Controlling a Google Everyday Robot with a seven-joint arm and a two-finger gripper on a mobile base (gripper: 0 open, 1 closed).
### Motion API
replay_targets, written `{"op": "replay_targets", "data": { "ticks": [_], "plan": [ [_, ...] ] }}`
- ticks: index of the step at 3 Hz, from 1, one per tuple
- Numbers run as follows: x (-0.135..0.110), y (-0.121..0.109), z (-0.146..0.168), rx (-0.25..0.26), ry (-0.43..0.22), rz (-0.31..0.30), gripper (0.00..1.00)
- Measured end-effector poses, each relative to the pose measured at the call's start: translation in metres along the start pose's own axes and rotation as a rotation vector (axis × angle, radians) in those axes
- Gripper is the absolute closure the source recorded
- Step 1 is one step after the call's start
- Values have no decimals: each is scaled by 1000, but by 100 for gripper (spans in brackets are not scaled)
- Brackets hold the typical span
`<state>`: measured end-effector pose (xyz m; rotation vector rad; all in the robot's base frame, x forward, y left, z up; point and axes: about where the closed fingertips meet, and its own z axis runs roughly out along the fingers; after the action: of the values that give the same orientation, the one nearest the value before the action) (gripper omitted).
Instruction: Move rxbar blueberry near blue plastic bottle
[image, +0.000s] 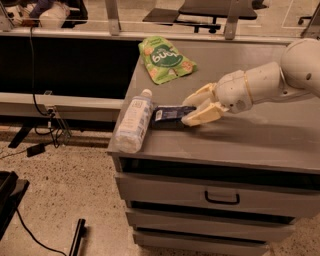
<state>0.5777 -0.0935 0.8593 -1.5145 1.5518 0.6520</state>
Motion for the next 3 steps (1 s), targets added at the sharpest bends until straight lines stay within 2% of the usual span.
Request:
{"op": "replay_targets", "data": {
  "ticks": [1, 3],
  "plan": [
    [-4, 8, 10, -50, 17, -27, 74],
    [-5, 9, 13, -54, 14, -27, 28]
  ]
}}
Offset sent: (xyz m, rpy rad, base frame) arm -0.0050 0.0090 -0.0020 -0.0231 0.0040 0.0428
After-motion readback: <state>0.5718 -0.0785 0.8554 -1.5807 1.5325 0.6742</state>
